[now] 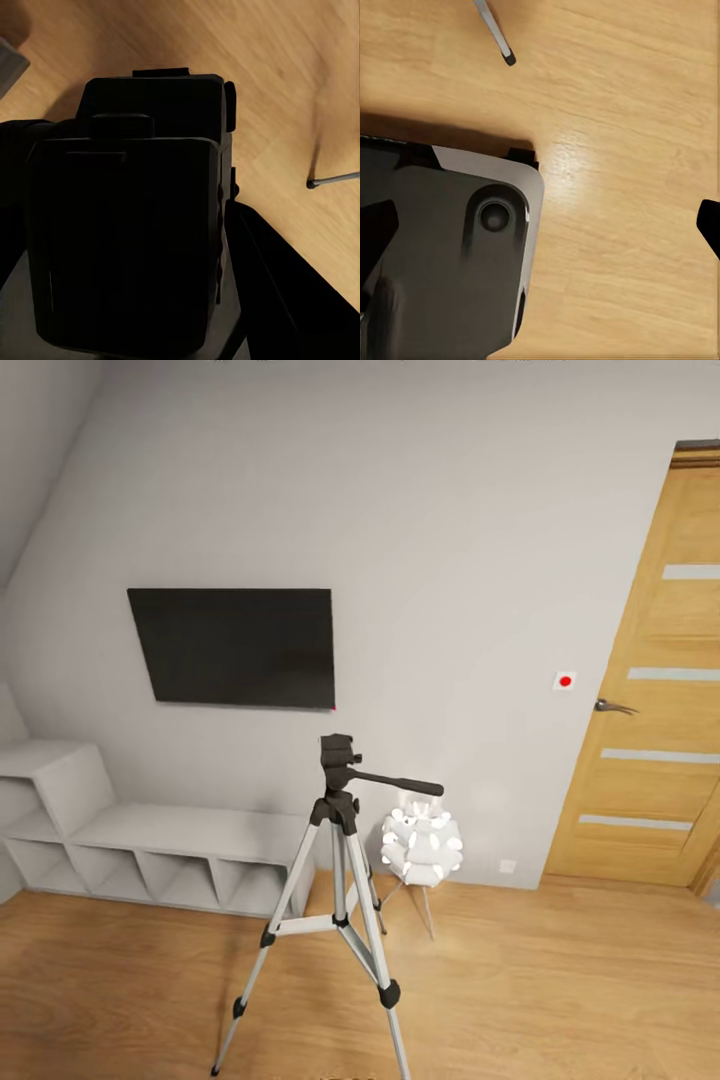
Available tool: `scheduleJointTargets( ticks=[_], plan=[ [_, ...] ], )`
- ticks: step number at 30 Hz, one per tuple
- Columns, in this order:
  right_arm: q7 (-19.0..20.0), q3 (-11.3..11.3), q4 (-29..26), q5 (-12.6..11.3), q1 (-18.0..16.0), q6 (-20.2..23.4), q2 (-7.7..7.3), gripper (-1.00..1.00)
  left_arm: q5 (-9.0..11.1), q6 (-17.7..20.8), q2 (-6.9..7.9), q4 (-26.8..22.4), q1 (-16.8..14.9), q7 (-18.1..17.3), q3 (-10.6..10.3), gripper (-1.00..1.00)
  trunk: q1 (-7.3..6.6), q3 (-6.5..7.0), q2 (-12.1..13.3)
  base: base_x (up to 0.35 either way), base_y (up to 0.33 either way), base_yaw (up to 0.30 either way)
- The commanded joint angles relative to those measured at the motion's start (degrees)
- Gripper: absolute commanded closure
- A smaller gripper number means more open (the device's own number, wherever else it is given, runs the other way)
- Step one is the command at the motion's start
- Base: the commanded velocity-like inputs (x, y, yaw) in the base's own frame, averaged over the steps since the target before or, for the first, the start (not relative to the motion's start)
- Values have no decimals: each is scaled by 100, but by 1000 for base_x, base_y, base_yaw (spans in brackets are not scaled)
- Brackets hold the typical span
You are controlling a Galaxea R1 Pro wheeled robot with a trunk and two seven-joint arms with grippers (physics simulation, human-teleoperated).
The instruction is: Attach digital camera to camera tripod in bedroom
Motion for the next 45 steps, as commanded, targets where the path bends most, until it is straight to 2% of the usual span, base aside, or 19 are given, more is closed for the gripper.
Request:
scheduleJointTargets(
  ticks=[1,17,45],
  plan=[
    [11,-19,18,49,-6,-28,-4,-100,44,-11,1,3,0,-27,-47,100,1,-2,-6,-30,10,0],
    [25,-9,18,70,-6,-2,53,-100,71,-4,1,11,0,-1,-4,100,1,-8,-6,-119,1,0],
    [9,-2,18,71,-6,-12,42,-100,79,-4,9,12,0,0,-3,100,1,-249,-6,-1,0,0]
  ],
)
